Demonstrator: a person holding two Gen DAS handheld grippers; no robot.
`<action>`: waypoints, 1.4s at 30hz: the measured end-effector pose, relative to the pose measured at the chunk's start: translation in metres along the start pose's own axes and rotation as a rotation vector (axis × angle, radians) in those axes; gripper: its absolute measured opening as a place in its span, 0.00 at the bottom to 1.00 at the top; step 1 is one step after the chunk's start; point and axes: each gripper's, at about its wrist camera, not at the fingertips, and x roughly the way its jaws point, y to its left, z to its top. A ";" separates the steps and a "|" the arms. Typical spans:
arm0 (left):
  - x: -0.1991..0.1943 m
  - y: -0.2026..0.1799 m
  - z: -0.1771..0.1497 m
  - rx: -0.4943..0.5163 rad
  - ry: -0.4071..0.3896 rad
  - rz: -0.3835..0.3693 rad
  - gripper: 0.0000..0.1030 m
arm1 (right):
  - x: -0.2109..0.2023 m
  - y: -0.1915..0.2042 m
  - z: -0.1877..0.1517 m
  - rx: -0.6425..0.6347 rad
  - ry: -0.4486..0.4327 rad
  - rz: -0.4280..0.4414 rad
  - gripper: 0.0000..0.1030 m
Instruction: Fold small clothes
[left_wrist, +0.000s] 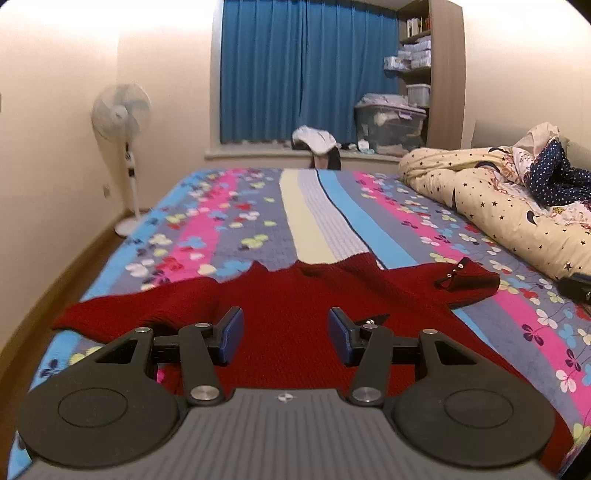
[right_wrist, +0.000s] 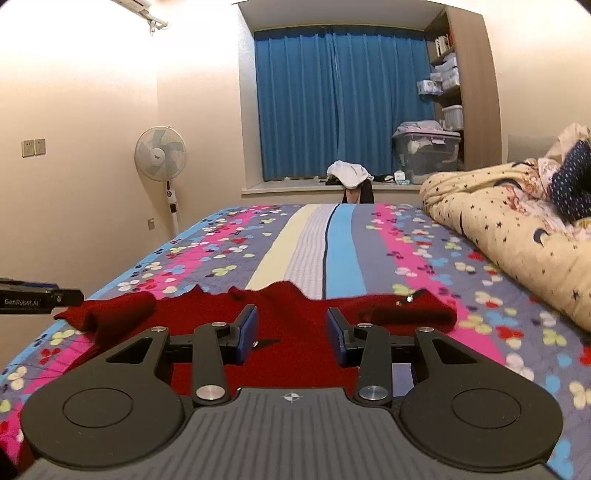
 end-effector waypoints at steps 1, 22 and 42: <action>0.012 0.006 0.002 -0.002 0.007 0.016 0.54 | 0.006 -0.001 0.003 -0.009 0.000 0.003 0.41; 0.154 0.240 0.009 -0.365 0.149 0.357 0.38 | 0.217 0.052 0.028 0.029 0.122 0.156 0.38; 0.176 0.267 0.009 -0.485 0.074 0.456 0.12 | 0.266 0.037 0.001 0.037 0.273 0.113 0.21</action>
